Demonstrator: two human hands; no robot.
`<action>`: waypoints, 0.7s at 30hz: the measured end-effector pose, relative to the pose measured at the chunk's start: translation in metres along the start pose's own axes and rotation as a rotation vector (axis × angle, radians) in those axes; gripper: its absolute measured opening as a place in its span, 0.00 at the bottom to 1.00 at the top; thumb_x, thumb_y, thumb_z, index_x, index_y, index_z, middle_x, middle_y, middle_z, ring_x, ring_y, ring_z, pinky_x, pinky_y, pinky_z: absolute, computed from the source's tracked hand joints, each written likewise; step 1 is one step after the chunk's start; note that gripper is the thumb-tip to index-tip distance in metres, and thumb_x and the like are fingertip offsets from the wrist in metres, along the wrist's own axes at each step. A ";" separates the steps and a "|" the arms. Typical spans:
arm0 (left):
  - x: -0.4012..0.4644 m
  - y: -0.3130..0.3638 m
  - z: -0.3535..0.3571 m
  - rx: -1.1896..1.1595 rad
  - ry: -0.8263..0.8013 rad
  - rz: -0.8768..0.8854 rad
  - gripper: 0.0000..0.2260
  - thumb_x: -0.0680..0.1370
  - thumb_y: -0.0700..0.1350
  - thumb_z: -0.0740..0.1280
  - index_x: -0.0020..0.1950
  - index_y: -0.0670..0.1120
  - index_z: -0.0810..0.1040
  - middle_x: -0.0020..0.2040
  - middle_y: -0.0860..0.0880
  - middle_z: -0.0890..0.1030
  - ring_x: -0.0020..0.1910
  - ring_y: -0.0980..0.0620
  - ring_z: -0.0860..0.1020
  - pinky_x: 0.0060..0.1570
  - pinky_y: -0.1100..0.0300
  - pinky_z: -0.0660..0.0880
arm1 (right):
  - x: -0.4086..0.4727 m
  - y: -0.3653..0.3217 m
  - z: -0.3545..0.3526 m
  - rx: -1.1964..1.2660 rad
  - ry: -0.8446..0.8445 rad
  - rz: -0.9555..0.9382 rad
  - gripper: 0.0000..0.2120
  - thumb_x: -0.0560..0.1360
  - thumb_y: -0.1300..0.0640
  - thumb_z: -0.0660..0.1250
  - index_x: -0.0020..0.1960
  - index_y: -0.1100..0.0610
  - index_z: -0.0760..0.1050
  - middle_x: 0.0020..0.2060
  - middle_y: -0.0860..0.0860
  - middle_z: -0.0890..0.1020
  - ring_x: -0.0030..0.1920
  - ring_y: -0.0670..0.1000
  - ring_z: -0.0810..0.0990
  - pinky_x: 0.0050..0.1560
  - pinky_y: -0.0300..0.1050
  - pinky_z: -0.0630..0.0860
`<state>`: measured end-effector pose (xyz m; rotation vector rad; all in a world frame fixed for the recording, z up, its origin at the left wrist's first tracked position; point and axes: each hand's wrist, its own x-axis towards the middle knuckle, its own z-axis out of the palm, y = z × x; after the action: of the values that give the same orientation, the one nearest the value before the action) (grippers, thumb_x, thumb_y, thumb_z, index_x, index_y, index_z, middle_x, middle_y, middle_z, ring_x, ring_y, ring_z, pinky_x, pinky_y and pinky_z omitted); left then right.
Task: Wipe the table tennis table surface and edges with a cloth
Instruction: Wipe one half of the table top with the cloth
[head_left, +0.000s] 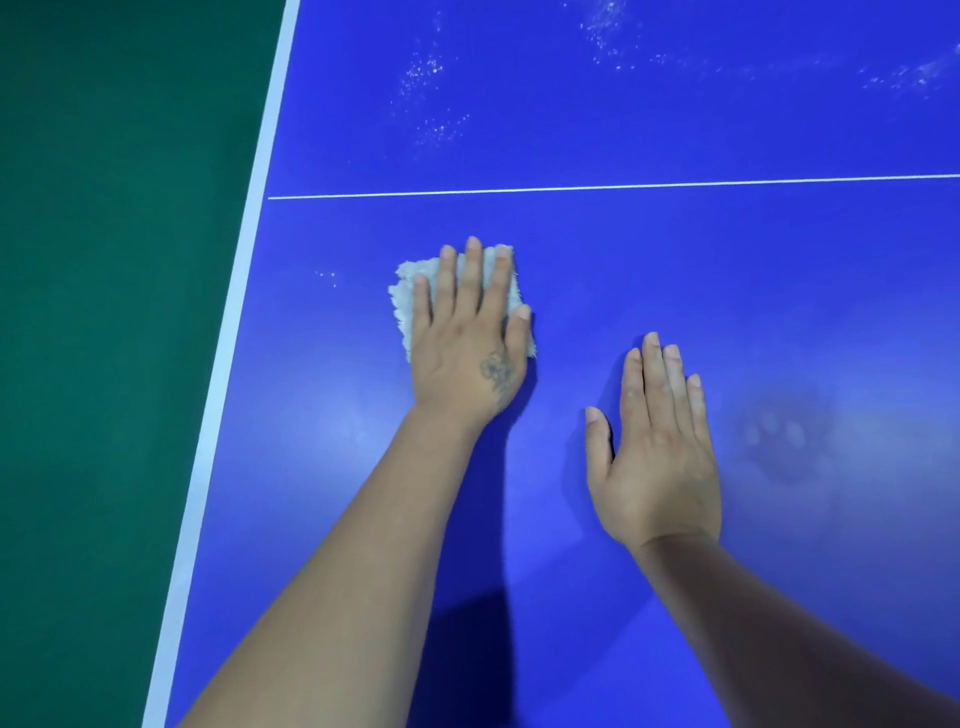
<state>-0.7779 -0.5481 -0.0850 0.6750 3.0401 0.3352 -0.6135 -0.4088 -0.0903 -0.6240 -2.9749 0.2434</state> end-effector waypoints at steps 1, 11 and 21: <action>-0.012 0.005 -0.001 -0.001 0.000 0.036 0.28 0.88 0.58 0.48 0.88 0.51 0.56 0.88 0.46 0.56 0.87 0.43 0.50 0.84 0.39 0.48 | 0.000 0.000 0.000 0.000 0.003 -0.005 0.33 0.86 0.45 0.51 0.85 0.63 0.56 0.86 0.56 0.54 0.86 0.55 0.49 0.84 0.59 0.53; -0.146 -0.023 -0.025 -0.039 -0.098 0.046 0.28 0.89 0.56 0.53 0.88 0.54 0.52 0.89 0.52 0.50 0.88 0.49 0.45 0.85 0.40 0.49 | 0.000 0.001 0.001 0.013 0.017 -0.012 0.33 0.86 0.45 0.51 0.84 0.64 0.56 0.86 0.57 0.54 0.86 0.56 0.49 0.84 0.59 0.52; -0.051 -0.050 -0.013 0.006 -0.003 -0.239 0.29 0.87 0.60 0.47 0.88 0.53 0.53 0.88 0.47 0.54 0.87 0.42 0.49 0.84 0.38 0.47 | 0.000 0.001 0.003 0.010 0.000 -0.016 0.34 0.86 0.44 0.49 0.85 0.64 0.55 0.86 0.56 0.53 0.86 0.55 0.47 0.85 0.59 0.49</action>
<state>-0.7529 -0.6165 -0.0849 0.3064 3.0735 0.3182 -0.6141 -0.4084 -0.0931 -0.5983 -2.9752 0.2565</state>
